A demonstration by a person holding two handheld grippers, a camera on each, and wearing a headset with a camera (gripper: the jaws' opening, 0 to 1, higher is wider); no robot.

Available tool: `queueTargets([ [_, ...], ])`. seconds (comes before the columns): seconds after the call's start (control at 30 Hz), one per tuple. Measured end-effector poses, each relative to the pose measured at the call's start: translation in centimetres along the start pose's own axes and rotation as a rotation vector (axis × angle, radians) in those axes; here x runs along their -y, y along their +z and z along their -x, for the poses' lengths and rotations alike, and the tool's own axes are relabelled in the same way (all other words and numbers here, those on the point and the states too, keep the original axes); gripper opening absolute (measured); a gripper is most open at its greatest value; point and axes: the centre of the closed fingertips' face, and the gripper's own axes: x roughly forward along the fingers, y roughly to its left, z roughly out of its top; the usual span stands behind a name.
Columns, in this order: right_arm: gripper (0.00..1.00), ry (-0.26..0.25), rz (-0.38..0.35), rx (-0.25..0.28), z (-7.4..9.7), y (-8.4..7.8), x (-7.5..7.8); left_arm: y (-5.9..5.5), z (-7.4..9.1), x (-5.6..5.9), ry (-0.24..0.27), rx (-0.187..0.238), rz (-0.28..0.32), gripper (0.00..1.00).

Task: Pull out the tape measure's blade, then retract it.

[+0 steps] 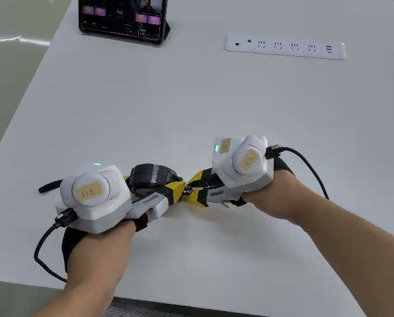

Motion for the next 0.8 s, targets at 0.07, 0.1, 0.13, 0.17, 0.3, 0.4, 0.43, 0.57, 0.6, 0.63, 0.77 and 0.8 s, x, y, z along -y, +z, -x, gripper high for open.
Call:
queueTargets([
  [0.07, 0.11, 0.0, 0.001, 0.001, -0.11, 0.1, -0.01, 0.01, -0.01, -0.02, 0.0, 0.0, 0.001, 0.57],
  [0.1, 0.11, 0.001, 0.001, 0.001, -0.17, 0.16, -0.01, 0.01, -0.02, -0.02, 0.0, 0.001, 0.0, 0.57],
  [0.13, 0.11, 0.001, 0.002, 0.002, -0.21, 0.21, -0.01, 0.01, -0.03, -0.02, 0.0, 0.002, 0.001, 0.57],
  [0.17, 0.11, 0.002, 0.004, 0.001, -0.23, 0.21, 0.0, 0.0, -0.05, -0.02, 0.0, 0.002, 0.0, 0.58],
  [0.3, 0.11, 0.003, 0.001, 0.004, -0.21, 0.17, 0.02, 0.02, -0.06, -0.04, 0.0, 0.007, -0.001, 0.58],
  [0.4, 0.11, 0.002, 0.0, 0.005, -0.21, 0.15, 0.02, 0.03, -0.06, 0.0, 0.001, 0.008, -0.002, 0.58],
  [0.43, 0.11, 0.001, 0.001, 0.005, -0.21, 0.15, 0.01, 0.05, -0.06, 0.0, 0.0, 0.012, 0.001, 0.58],
  [0.57, 0.11, -0.002, 0.0, 0.007, -0.21, 0.16, -0.01, 0.07, -0.07, 0.02, 0.002, 0.016, 0.002, 0.59],
  [0.6, 0.12, -0.002, -0.002, 0.007, -0.21, 0.16, -0.03, 0.06, -0.09, 0.0, 0.002, 0.017, 0.0, 0.59],
  [0.63, 0.12, -0.003, -0.001, 0.006, -0.22, 0.16, -0.04, 0.07, -0.1, 0.0, 0.002, 0.019, -0.004, 0.59],
  [0.77, 0.12, -0.001, -0.003, 0.004, -0.24, 0.13, -0.08, 0.09, -0.11, 0.05, 0.001, 0.024, -0.008, 0.6],
  [0.8, 0.12, -0.001, -0.004, 0.004, -0.25, 0.14, -0.08, 0.09, -0.13, 0.06, 0.002, 0.023, -0.013, 0.6],
])
